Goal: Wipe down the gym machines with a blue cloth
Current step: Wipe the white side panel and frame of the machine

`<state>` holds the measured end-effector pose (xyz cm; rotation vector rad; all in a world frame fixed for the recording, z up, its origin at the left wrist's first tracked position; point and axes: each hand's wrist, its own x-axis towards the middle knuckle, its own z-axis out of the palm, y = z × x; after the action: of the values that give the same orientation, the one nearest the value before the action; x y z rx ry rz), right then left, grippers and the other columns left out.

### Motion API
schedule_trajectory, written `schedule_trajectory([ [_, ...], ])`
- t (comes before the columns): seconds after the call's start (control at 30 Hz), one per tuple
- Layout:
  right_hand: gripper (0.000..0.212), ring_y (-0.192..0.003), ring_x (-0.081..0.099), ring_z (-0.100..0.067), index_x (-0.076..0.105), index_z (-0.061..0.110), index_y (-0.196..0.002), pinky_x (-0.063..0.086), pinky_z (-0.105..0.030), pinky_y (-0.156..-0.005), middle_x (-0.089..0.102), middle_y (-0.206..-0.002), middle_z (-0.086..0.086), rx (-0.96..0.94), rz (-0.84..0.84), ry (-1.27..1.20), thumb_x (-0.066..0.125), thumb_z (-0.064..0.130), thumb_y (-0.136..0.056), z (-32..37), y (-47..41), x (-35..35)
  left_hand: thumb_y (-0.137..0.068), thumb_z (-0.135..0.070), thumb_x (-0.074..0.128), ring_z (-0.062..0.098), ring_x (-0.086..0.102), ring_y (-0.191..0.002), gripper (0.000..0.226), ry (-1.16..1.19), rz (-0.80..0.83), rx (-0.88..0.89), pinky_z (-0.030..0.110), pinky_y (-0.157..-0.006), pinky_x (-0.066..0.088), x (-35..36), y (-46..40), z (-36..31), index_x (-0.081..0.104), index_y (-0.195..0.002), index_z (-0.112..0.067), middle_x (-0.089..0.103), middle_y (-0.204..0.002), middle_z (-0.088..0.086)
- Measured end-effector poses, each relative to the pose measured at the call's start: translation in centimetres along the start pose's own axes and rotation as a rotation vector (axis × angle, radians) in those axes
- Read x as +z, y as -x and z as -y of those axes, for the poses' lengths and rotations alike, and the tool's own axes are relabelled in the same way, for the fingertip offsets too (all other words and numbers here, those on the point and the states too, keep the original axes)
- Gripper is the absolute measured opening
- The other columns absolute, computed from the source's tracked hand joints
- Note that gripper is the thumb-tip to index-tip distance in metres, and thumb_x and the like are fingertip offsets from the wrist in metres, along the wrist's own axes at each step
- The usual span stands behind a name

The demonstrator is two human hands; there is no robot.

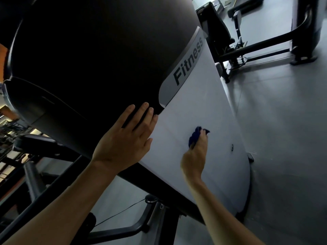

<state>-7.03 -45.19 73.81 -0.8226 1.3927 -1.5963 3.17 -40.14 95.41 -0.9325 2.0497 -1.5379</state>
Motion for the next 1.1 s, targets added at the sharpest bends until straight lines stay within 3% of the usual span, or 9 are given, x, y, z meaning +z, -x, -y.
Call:
schedule_trajectory([
  [0.13, 0.056, -0.156, 0.02, -0.013, 0.028, 0.017, -0.161, 0.022, -0.04, -0.127, 0.027, -0.168, 0.001, -0.052, -0.007, -0.007, 0.036, 0.001, -0.108, 0.2, 1.6, 0.1, -0.109, -0.042, 0.03, 0.042, 0.021, -0.156, 0.072, 0.015, 0.011, 0.001, 0.056, -0.127, 0.02, 0.0, 0.0, -0.1, 0.016, -0.162, 0.004, 0.025, -0.166, 0.027],
  [0.23, 0.068, -0.158, 0.002, -0.011, 0.014, 0.014, -0.163, 0.011, -0.034, -0.128, 0.006, -0.172, 0.005, -0.228, 0.058, 0.086, 0.041, -0.005, -0.104, 1.2, 9.1, 1.7, -0.112, -0.04, 0.024, 0.043, 0.018, -0.157, 0.068, 0.02, -0.004, 0.002, 0.056, -0.127, 0.019, 0.2, 0.2, -0.1, 0.014, -0.162, 0.005, 0.023, -0.166, 0.028],
  [0.33, 0.08, -0.159, 0.0, -0.015, 0.011, 0.012, -0.163, 0.008, -0.034, -0.127, -0.002, -0.172, 0.008, -0.363, 0.068, 0.102, 0.046, -0.016, -0.097, 2.4, 11.4, 2.8, -0.112, -0.039, 0.019, 0.044, 0.014, -0.157, 0.067, 0.019, -0.016, -0.011, 0.056, -0.127, 0.021, 0.4, 0.3, -0.2, 0.012, -0.162, 0.006, 0.02, -0.167, 0.029],
  [0.5, 0.065, -0.158, 0.01, -0.014, 0.026, 0.01, -0.161, 0.012, -0.026, -0.127, 0.02, -0.169, -0.001, -0.389, 0.047, -0.029, 0.045, -0.009, -0.101, 9.2, 2.6, 1.9, -0.108, -0.044, 0.031, 0.043, 0.016, -0.157, 0.075, 0.036, -0.02, -0.016, 0.056, -0.128, 0.018, 0.4, 0.3, 0.0, 0.013, -0.162, 0.006, 0.021, -0.167, 0.029],
  [0.67, 0.052, -0.156, 0.022, -0.014, 0.035, 0.015, -0.159, 0.027, -0.044, -0.126, 0.034, -0.164, -0.001, -0.412, 0.04, -0.05, 0.039, 0.016, -0.107, 10.1, -0.8, 1.6, -0.108, -0.043, 0.029, 0.044, 0.017, -0.157, 0.075, 0.046, -0.028, -0.02, 0.056, -0.128, 0.014, 0.3, 0.4, -0.1, 0.015, -0.161, 0.008, 0.023, -0.166, 0.029],
  [0.83, 0.053, -0.15, 0.026, -0.008, 0.028, 0.03, -0.161, 0.027, -0.032, -0.113, 0.03, -0.165, 0.014, -0.308, -0.004, 0.267, 0.029, 0.036, -0.108, 7.0, 2.8, 0.2, -0.107, -0.042, 0.029, 0.045, 0.018, -0.156, 0.075, 0.036, -0.044, -0.019, 0.057, -0.128, 0.012, 0.5, 0.5, 0.0, 0.014, -0.16, 0.009, 0.023, -0.165, 0.03],
  [0.9, 0.052, -0.142, 0.03, -0.012, 0.024, 0.031, -0.162, 0.027, -0.026, -0.11, 0.03, -0.165, 0.014, -0.324, 0.054, 0.351, 0.032, 0.032, -0.111, 6.7, 2.5, -0.5, -0.108, -0.041, 0.026, 0.045, 0.016, -0.157, 0.074, 0.036, -0.041, -0.026, 0.056, -0.128, 0.011, 0.6, 0.5, 0.0, 0.013, -0.16, 0.009, 0.022, -0.166, 0.03],
  [0.97, 0.056, -0.133, 0.037, -0.017, 0.026, 0.029, -0.162, 0.039, -0.029, -0.111, 0.041, -0.16, 0.007, -0.258, 0.129, 0.272, 0.042, 0.018, -0.11, 7.6, 1.9, -1.0, -0.11, -0.036, 0.024, 0.044, 0.015, -0.157, 0.068, 0.062, -0.021, -0.031, 0.056, -0.129, 0.01, 0.5, 0.5, 0.0, 0.013, -0.161, 0.008, 0.022, -0.166, 0.03],
  [1.1, 0.057, -0.117, 0.052, -0.026, 0.035, 0.028, -0.158, 0.056, -0.038, -0.089, 0.056, -0.128, -0.009, -0.214, 0.138, 0.074, 0.05, 0.011, -0.105, 10.3, 0.6, -1.7, -0.105, -0.035, 0.029, 0.04, 0.028, -0.154, 0.066, 0.19, 0.061, -0.048, 0.052, -0.128, 0.014, -0.5, 0.3, 0.1, 0.033, -0.157, 0.005, 0.036, -0.161, 0.027],
])
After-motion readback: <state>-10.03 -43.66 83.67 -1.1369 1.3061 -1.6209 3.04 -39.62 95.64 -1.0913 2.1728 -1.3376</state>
